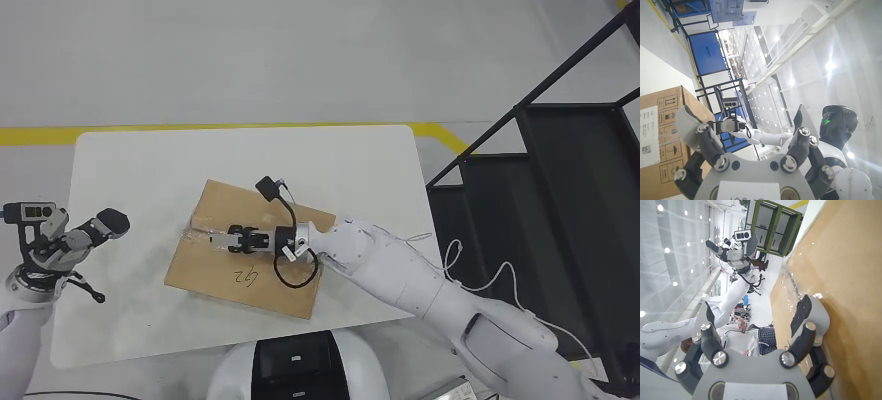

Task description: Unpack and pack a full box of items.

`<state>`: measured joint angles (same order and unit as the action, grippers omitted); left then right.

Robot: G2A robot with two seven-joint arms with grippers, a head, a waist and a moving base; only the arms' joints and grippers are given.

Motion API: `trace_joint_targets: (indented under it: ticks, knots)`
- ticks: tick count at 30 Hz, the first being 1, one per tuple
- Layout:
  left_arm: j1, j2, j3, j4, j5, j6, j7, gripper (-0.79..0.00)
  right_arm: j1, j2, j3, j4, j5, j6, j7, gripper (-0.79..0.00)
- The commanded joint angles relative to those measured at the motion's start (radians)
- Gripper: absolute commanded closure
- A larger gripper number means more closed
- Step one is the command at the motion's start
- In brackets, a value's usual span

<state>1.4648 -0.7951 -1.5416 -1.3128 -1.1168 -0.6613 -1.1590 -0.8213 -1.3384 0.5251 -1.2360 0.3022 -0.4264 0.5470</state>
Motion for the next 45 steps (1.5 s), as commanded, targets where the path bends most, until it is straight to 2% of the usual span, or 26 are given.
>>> trace_joint_targets:
  ticks: [1,11,18,24,27,31,36,41,45]
  knots:
    - [0.008,-0.004,-0.006,-0.007,0.002,0.006,-0.006,-0.785,0.018,-0.015,-0.010,0.016,0.002,0.005,0.000,-0.785]
    - [0.026,-0.028,-0.032,-0.016,0.021,0.035,-0.035,-0.785,0.125,-0.119,-0.069,0.166,0.031,0.008,0.012,-0.785]
    - [0.015,-0.044,-0.043,-0.004,0.039,0.058,-0.058,-0.785,0.154,-0.179,-0.082,0.284,0.070,-0.026,0.019,-0.785]
    - [0.007,-0.057,-0.055,0.002,0.045,0.072,-0.072,-0.785,0.178,-0.221,-0.084,0.306,0.083,-0.068,0.049,-0.785]
    - [0.003,-0.063,-0.060,0.006,0.049,0.078,-0.077,-0.785,0.182,-0.228,-0.070,0.290,0.081,-0.098,0.065,-0.785]
    - [-0.005,-0.072,-0.065,0.019,0.049,0.088,-0.088,-0.785,0.154,-0.204,-0.023,0.234,0.054,-0.105,0.094,-0.785]
    - [-0.029,-0.084,-0.053,0.031,0.066,0.101,-0.101,-0.785,0.053,-0.134,0.076,0.086,-0.044,-0.029,0.121,-0.785]
    - [-0.055,-0.095,-0.039,0.029,0.081,0.114,-0.113,-0.785,-0.130,-0.051,0.225,-0.102,-0.136,0.067,0.109,-0.785]
    - [-0.067,-0.103,-0.033,0.032,0.098,0.121,-0.121,-0.785,-0.271,-0.002,0.334,-0.205,-0.188,0.108,0.115,-0.785]
